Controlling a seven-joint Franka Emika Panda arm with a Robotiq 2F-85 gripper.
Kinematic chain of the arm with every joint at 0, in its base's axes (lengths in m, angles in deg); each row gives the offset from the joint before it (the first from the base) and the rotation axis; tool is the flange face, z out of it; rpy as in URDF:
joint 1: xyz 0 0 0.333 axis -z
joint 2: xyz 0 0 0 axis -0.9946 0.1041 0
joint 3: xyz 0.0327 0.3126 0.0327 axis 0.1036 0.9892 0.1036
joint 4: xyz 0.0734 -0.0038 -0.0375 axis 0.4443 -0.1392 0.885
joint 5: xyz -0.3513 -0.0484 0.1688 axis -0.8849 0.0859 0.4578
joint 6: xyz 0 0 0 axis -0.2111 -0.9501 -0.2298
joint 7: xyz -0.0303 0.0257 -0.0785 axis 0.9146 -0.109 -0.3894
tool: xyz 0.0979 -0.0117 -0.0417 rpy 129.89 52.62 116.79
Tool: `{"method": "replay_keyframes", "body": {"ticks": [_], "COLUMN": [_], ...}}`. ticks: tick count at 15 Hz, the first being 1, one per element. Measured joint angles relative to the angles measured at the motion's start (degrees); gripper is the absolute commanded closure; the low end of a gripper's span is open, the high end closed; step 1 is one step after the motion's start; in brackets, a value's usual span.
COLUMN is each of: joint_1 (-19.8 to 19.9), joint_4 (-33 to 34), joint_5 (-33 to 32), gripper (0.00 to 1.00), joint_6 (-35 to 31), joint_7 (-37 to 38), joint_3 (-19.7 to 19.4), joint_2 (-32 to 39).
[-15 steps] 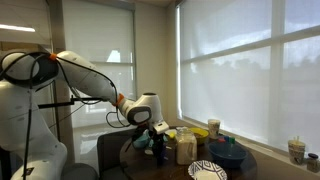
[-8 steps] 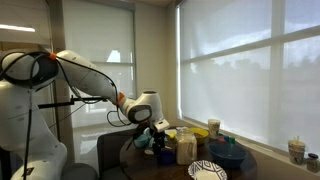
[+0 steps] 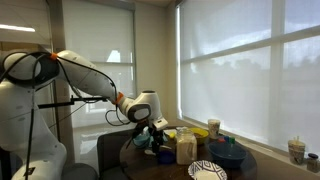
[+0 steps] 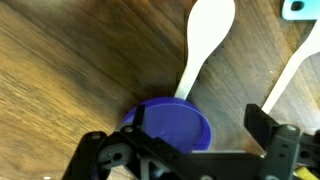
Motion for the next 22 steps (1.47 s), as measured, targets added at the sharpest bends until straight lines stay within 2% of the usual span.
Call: {"method": "replay_keyframes", "body": {"ticks": [2, 3, 7, 8, 14, 16, 22], "joint_1": [-0.4, -0.4, -0.4, -0.4, 0.1, 1.2, 4.1], "joint_4": [0.1, 0.2, 1.0, 1.3, 2.1, 2.1, 1.2], "joint_5": [0.0, -0.1, -0.1, -0.1, -0.9, -2.5, -3.8], "gripper": [0.19, 0.24, 0.03, 0.00, 0.00, 0.02, 0.01], "joint_6": [0.0, 0.0, 0.0, 0.0, 0.0, 0.0, 0.0], "joint_7": [0.0, 0.1, 0.4, 0.6, 3.0, 5.0, 8.0], "joint_3": [0.4, 0.6, 0.7, 0.7, 0.3, -0.1, -2.5], "joint_2": [0.4, 0.8, 3.0, 3.3, 3.6, 3.5, 3.5]}}
